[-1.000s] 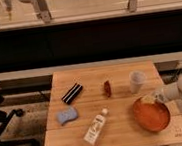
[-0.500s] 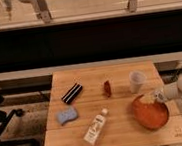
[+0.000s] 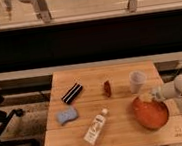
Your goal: Push the ceramic bowl across the table
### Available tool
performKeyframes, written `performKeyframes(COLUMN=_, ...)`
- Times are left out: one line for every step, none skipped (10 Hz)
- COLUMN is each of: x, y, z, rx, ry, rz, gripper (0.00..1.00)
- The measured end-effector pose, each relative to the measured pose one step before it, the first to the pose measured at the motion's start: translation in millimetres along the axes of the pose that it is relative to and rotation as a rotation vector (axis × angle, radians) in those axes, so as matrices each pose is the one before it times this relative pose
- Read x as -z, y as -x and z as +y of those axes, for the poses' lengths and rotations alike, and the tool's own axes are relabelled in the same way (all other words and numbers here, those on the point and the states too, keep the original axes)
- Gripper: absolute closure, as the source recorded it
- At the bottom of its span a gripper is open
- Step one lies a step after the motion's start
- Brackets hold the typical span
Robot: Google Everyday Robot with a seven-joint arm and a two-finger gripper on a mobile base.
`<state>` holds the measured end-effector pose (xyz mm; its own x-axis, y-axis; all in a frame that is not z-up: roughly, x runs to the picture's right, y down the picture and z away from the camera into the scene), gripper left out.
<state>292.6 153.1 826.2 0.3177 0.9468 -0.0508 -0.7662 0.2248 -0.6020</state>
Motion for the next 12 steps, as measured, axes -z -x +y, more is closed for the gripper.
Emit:
performKeyframes(x=-0.74, y=2.26, z=-0.19, rx=-0.00251, ry=-0.00046, rz=-0.00171, gripper=0.69)
performKeyframes(x=-0.19, y=1.53, z=-1.03, rx=-0.00486, ry=-0.00213, rz=-0.00335, gripper=0.59)
performKeyframes(x=-1.11, y=1.45, z=-1.46, rx=-0.00326, ry=-0.00034, rz=-0.00201, gripper=0.50)
performKeyframes(x=0.24, y=2.90, z=-2.18, rx=-0.00214, ry=0.00020, rz=-0.00163, gripper=0.39)
performKeyframes(x=-0.81, y=3.64, z=-1.37, rx=0.00226, ry=-0.00086, rz=-0.00135, gripper=0.29)
performKeyframes(x=-5.49, y=6.71, z=3.17, rx=0.00553, ry=0.00016, rz=-0.00127, gripper=0.20)
performKeyframes(x=-8.09, y=7.18, z=7.28, rx=0.00455, ry=0.00292, rz=0.00006, gripper=0.16)
performKeyframes(x=-3.43, y=3.60, z=2.34, rx=0.00059, ry=-0.00011, rz=-0.00164, gripper=0.15)
performKeyframes(x=-1.29, y=4.38, z=-0.86, rx=-0.00061, ry=0.00031, rz=-0.00099, gripper=0.16)
performKeyframes(x=-0.23, y=2.18, z=-1.13, rx=0.00122, ry=-0.00145, rz=-0.00110, gripper=0.20)
performKeyframes(x=0.72, y=0.46, z=-0.09, rx=0.00286, ry=-0.00223, rz=0.00154, gripper=0.27)
performKeyframes(x=-1.44, y=2.25, z=3.40, rx=0.00712, ry=-0.00114, rz=0.00203, gripper=0.39)
